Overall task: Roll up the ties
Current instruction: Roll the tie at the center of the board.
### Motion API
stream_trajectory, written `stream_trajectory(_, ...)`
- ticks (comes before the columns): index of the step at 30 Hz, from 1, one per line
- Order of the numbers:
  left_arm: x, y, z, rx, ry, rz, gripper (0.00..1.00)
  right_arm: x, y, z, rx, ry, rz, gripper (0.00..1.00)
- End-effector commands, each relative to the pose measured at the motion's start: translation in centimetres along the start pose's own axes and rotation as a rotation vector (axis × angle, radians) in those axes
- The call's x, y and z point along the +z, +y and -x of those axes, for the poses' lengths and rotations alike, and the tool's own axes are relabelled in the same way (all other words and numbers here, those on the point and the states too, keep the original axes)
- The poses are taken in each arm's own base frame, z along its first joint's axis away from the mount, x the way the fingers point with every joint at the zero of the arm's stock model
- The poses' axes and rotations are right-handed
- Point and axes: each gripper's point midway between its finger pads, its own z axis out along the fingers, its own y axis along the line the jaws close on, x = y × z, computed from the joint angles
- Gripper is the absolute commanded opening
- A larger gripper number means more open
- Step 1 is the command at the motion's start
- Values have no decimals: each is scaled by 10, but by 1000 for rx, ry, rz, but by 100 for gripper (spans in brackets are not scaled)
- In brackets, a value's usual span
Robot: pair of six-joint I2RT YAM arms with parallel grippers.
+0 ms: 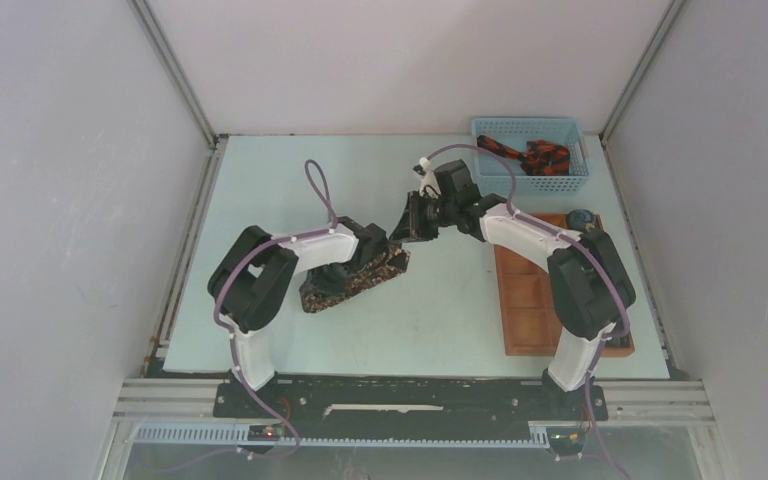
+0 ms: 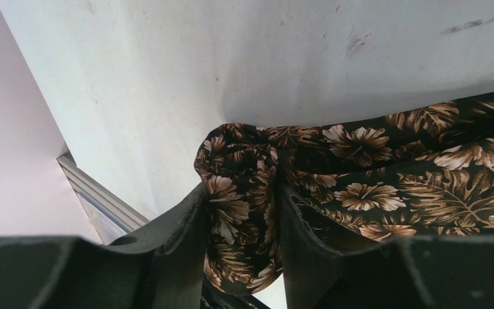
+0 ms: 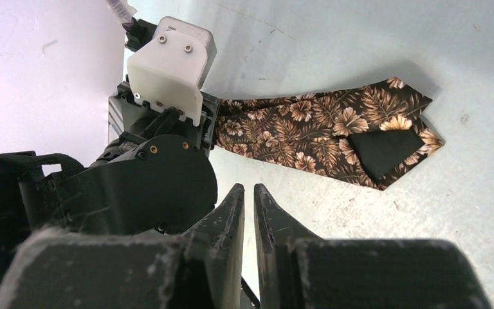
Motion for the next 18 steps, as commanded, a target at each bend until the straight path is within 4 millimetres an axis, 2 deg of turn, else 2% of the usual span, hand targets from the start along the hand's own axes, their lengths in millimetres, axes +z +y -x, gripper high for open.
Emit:
stream_trajectory(1, -5, -3, 6, -42, -21, 10, 48, -17, 10, 9, -45, -44, 7, 14)
stream_trajectory(18, -24, 1, 8, -69, -43, -71, 60, -18, 15, 15, -36, -66, 21, 14)
